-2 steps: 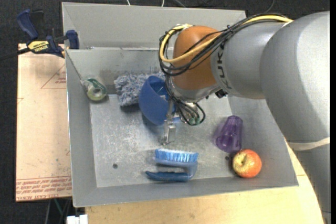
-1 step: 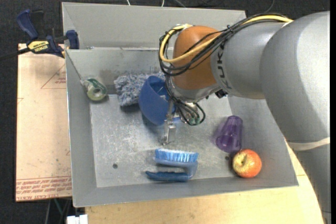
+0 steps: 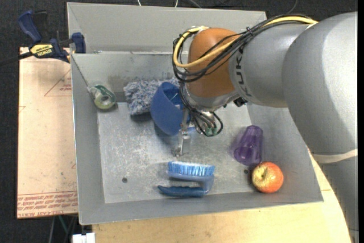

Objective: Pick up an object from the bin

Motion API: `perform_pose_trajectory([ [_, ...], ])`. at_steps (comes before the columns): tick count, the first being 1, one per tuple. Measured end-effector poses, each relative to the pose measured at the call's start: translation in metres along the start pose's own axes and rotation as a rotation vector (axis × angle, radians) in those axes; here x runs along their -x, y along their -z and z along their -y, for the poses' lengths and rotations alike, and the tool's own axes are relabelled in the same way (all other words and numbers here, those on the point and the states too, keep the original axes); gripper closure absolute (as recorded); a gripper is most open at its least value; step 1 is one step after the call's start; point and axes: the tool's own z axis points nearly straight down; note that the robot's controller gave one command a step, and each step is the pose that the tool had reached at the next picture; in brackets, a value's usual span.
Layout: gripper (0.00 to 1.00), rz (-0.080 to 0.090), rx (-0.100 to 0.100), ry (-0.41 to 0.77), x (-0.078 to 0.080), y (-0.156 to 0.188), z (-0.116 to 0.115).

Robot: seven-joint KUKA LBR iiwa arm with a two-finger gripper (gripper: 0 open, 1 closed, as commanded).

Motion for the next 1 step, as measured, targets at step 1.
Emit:
perform_pose_trajectory([
  [1,1.0,-0.024,0.002,0.001,-0.0075,0.0139,-0.001],
])
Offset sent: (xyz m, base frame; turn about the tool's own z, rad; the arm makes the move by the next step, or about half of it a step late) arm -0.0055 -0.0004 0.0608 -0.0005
